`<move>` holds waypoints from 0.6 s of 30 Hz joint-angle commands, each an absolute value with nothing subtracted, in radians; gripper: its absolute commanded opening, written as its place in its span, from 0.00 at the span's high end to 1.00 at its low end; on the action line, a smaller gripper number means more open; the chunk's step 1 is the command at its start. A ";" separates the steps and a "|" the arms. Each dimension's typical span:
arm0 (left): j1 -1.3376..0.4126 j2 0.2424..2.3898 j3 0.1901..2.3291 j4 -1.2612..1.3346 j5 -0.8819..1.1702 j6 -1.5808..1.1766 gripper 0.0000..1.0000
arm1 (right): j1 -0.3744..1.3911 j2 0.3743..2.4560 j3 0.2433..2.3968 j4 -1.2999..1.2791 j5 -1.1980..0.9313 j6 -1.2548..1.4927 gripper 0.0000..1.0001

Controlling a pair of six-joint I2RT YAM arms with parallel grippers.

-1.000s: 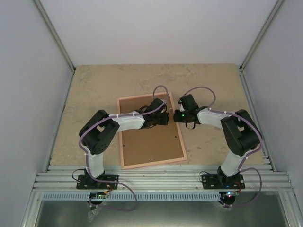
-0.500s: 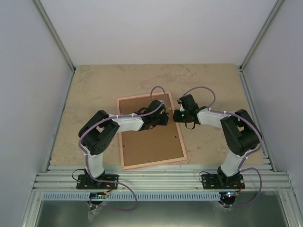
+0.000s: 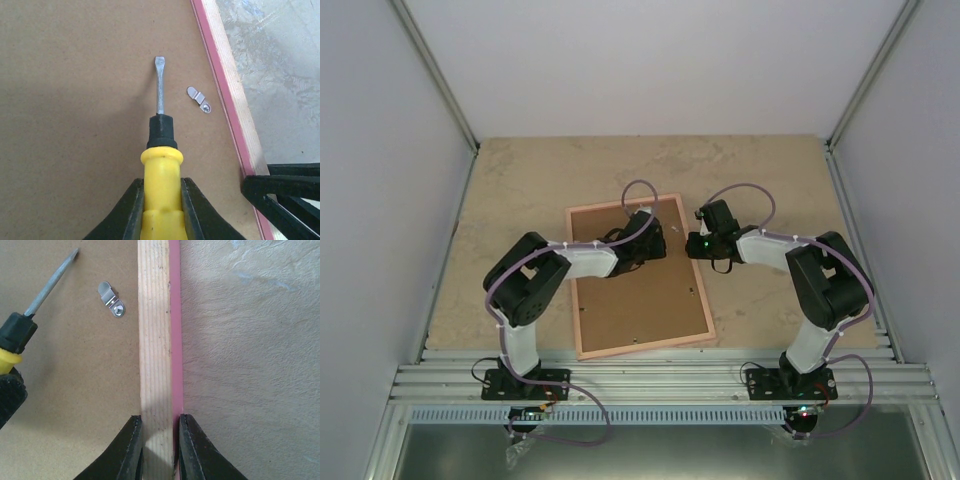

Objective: Take the photo out of the frame

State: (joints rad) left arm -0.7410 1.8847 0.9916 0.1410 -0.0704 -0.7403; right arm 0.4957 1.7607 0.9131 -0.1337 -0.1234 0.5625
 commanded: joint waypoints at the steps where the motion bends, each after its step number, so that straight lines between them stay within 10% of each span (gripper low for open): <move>1: -0.736 1.838 0.935 0.144 -0.072 -0.778 1.00 | 0.485 1.764 0.893 -0.144 -0.147 0.596 0.99; 18: -0.725 1.569 0.773 0.123 -0.099 -0.746 1.00 | 0.463 1.714 0.855 -0.127 -0.115 0.627 1.00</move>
State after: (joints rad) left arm -0.7391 1.6226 0.8085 0.1368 -0.0750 -0.7586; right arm 0.4843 1.7470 0.8921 -0.1204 -0.1234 0.5716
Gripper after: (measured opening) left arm 0.168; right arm 0.177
